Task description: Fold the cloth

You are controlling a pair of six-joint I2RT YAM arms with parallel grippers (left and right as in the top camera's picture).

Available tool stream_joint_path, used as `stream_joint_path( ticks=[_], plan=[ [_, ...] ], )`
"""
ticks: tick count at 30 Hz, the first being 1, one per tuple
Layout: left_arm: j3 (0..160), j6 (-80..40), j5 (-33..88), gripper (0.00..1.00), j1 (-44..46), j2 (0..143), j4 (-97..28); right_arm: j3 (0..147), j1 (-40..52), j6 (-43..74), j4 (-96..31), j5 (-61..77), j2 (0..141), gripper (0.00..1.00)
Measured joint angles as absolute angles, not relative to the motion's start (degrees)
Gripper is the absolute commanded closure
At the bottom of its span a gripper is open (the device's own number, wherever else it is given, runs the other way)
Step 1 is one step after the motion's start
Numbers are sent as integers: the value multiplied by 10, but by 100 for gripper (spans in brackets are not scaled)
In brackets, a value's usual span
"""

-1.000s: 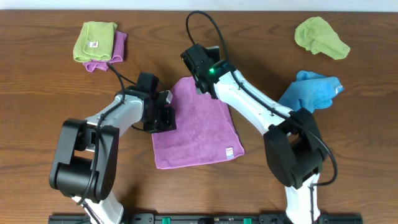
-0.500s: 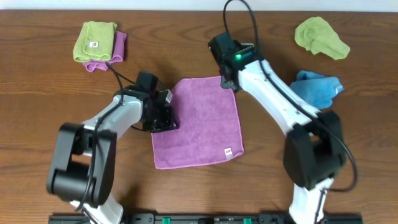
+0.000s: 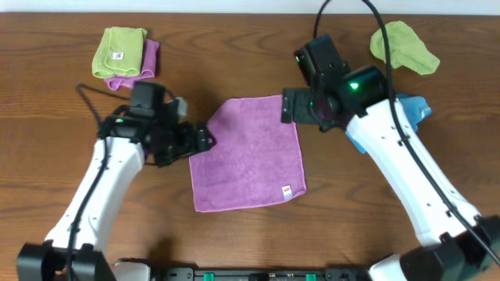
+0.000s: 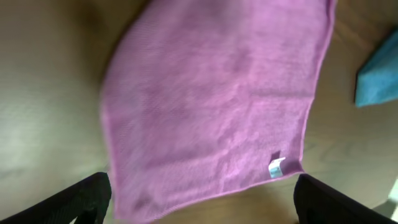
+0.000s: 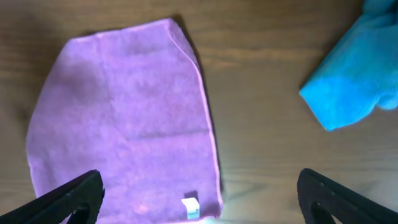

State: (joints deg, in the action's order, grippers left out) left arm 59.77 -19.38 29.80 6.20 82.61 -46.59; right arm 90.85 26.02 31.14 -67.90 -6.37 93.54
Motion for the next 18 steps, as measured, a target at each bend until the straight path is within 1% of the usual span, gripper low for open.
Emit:
stream_joint_path(
  ticks=[3,6,9,10,12,18],
  plan=[
    [597,-198,298,5,47,821,-495,808,239,311,-630,-31,884,1],
    [588,-201,298,5,47,821,-493,701,204,312,-569,20,817,1],
    [528,-218,300,4,46,818,-474,613,153,310,-512,103,741,1],
    [507,-225,301,1,46,819,-469,598,141,309,-509,124,726,1],
    [475,-231,308,0,46,819,-458,585,129,307,-509,153,717,1],
    [411,-256,326,5,46,819,-406,579,124,295,-507,209,716,1]
  ],
)
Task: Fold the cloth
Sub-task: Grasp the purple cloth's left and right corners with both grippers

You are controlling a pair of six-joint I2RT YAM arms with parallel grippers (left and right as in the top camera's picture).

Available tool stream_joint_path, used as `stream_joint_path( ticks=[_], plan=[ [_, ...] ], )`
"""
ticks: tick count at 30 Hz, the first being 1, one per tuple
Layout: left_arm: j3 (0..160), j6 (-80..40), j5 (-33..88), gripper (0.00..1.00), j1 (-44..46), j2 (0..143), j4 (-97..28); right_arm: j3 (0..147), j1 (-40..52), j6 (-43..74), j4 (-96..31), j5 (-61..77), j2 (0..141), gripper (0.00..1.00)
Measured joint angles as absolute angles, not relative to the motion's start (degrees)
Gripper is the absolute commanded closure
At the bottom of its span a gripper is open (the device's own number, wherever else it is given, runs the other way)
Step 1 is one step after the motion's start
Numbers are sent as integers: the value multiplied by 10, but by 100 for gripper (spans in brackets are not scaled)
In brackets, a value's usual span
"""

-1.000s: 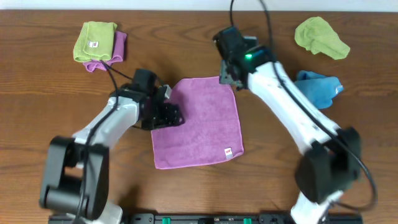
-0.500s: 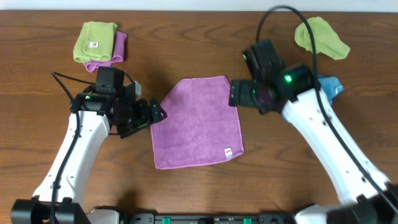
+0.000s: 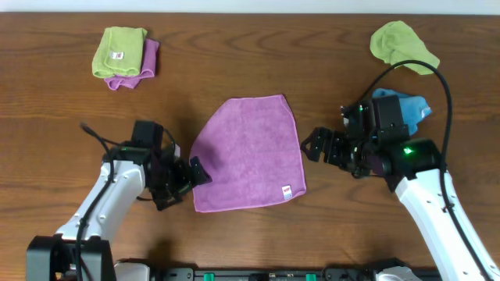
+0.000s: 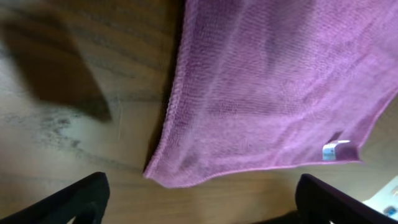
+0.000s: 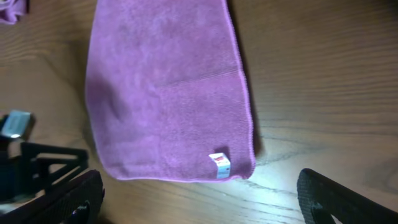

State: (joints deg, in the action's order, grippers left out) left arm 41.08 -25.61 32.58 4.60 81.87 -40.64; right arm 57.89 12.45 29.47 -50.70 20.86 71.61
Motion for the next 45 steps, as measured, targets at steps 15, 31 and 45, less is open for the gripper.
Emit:
stream_joint_path(
  ticks=[15,31,45],
  plan=[
    [241,-399,491,25,44,799,-96,579,124,293,-534,263,716,1],
    [194,-394,468,94,45,812,-43,432,124,336,-369,281,716,1],
    [289,-314,504,94,45,812,-133,310,128,485,-204,317,809,6]
  ],
)
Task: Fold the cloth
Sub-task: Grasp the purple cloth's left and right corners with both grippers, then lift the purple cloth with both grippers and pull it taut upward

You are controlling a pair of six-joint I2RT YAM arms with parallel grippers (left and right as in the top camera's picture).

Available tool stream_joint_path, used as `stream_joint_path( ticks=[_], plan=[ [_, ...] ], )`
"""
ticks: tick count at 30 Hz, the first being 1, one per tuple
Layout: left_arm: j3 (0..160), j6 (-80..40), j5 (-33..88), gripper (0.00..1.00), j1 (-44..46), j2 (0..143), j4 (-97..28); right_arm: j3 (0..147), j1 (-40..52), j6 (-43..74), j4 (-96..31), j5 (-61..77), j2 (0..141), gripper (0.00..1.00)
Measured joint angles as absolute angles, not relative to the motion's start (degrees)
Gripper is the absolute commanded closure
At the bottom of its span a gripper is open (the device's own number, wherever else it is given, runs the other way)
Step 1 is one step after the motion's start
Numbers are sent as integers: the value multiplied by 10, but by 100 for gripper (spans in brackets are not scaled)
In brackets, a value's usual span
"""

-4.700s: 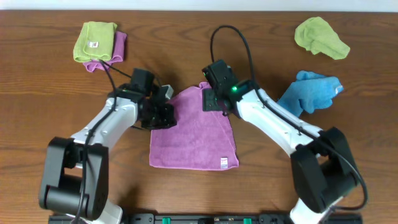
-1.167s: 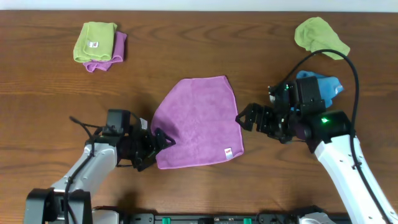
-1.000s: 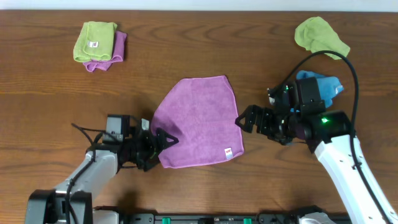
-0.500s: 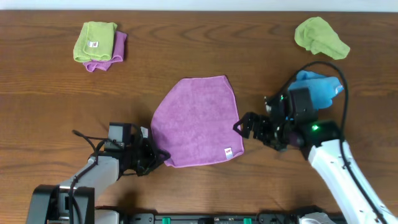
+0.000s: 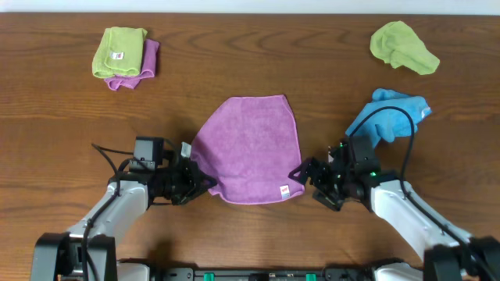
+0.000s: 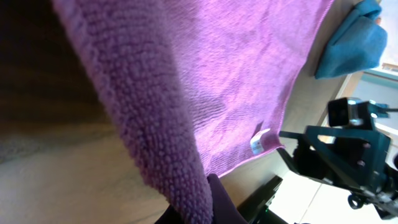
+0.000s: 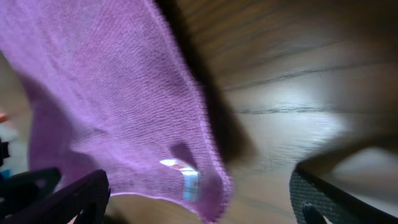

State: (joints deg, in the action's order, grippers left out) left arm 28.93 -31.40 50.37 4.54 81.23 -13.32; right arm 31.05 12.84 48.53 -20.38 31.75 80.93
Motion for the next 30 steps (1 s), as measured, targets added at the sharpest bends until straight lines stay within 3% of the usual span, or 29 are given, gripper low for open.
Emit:
stream_joint_path(
  ticks=[3,5,6,7,8,9,20,30],
  plan=[
    [290,-311,505,94,45,812,-142,316,149,513,-159,331,833,7],
    [290,-310,506,94,46,812,-149,322,167,535,-119,338,855,21],
    [290,-310,507,94,45,812,-151,323,173,538,-106,342,864,32],
    [290,-310,507,94,45,812,-152,323,178,550,-95,342,873,56],
    [290,-310,507,94,46,812,-152,323,182,552,-91,345,880,89],
    [290,-310,507,94,45,812,-152,321,187,558,-92,334,888,99],
    [389,-300,525,94,45,813,-129,355,185,561,-8,343,835,99],
    [668,-302,450,94,44,888,-64,667,148,527,-71,284,895,99]
  ],
)
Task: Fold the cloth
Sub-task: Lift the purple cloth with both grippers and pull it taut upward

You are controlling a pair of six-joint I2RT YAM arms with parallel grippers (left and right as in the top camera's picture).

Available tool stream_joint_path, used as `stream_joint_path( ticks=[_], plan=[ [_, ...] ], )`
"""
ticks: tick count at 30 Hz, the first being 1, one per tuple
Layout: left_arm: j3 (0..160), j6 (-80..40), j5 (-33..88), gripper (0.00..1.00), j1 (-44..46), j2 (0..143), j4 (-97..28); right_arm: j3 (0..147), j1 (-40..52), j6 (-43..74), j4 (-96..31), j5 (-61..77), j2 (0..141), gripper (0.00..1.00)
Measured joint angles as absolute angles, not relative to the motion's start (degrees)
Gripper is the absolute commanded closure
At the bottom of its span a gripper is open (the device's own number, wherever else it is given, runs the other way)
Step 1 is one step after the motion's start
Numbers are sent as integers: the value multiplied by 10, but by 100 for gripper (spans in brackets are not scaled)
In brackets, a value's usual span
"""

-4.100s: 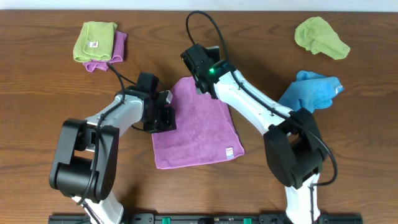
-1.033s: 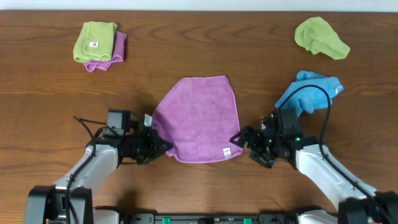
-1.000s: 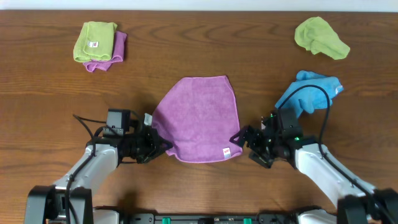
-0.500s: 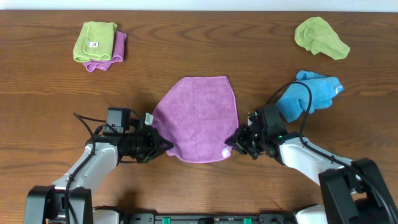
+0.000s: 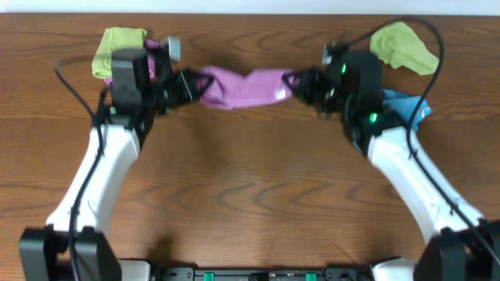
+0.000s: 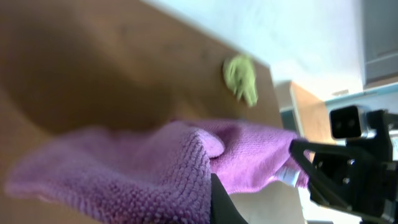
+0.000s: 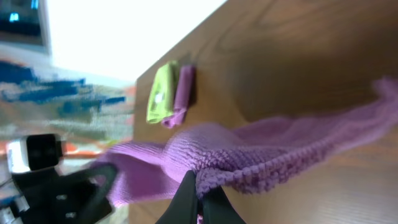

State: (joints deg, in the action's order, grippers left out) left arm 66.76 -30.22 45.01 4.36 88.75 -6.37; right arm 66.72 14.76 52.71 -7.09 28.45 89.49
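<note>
The purple cloth (image 5: 242, 87) hangs as a bunched, sagging band between my two grippers over the far half of the table. My left gripper (image 5: 195, 84) is shut on its left end, and the left wrist view shows the cloth (image 6: 137, 168) pinched at the fingertips (image 6: 219, 200). My right gripper (image 5: 291, 84) is shut on the right end, near the white label. In the right wrist view the cloth (image 7: 280, 155) is clamped at the fingertips (image 7: 186, 193). Whether any part still touches the table is not visible.
Folded green and purple cloths (image 5: 117, 43) lie at the back left, partly behind my left arm. A crumpled green cloth (image 5: 402, 47) lies at the back right. A blue cloth (image 5: 410, 105) sits by my right arm.
Both grippers were low at the near corners of the cloth lying flat. Now they are up over the far part of the table, with the cloth bunched and hanging between them.
The cloth lay flat in the middle, with both grippers open beside its far half. They then stood open by its near half, then low at its near corners, the left shut on its corner. Now the cloth is off the table's middle, held at both ends.
</note>
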Motion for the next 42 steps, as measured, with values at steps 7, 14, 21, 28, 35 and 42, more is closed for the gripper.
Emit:
stream_joint_path(
  ticks=[7,14,21,28,35,42],
  plan=[
    [785,-251,485,94,12,970,-170,819,133,437,-234,262,946,99],
    [786,-217,548,94,-44,971,-194,832,119,415,-227,306,946,99],
    [820,-209,583,94,-53,971,-208,882,119,413,-254,311,946,99],
    [829,-144,592,94,-55,971,-366,891,128,388,-388,303,945,99],
    [829,23,516,94,-56,928,-623,891,197,340,-568,213,905,99],
    [827,76,435,94,-56,815,-755,892,290,357,-680,142,812,99]
  ],
)
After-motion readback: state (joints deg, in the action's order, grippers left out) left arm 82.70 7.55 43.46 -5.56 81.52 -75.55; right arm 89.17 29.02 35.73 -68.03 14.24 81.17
